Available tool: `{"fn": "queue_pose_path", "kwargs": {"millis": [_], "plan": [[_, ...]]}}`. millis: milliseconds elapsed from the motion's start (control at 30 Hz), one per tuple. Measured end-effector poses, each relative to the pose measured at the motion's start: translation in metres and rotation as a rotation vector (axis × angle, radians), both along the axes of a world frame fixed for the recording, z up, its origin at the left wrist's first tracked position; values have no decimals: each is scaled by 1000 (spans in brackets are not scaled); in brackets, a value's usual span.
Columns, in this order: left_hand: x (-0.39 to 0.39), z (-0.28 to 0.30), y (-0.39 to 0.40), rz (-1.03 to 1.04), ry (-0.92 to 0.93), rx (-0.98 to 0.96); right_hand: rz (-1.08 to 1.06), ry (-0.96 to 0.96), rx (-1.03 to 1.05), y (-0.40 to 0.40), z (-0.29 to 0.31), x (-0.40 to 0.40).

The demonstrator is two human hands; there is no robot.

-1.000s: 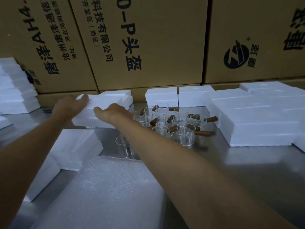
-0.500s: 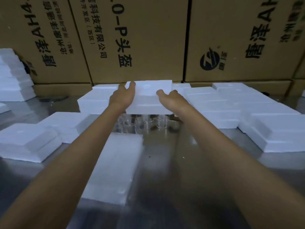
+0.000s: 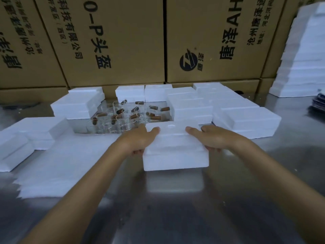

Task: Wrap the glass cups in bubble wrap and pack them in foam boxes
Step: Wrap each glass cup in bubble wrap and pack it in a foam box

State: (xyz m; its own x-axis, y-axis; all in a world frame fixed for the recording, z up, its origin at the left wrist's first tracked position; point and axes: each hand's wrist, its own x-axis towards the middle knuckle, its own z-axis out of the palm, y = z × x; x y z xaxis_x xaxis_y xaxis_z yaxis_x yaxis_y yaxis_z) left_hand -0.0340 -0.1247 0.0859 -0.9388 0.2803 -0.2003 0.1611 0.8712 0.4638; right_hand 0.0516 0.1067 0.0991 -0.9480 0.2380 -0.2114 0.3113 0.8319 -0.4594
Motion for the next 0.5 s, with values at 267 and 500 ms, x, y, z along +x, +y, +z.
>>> {"fn": "queue_pose_path", "kwargs": {"millis": [267, 500], "plan": [[-25, 6, 25, -5, 62, 183, -161, 131, -118, 16, -6, -44], [-42, -50, 22, -11, -44, 211, -250, 34, -358, 24, -68, -59]]}}
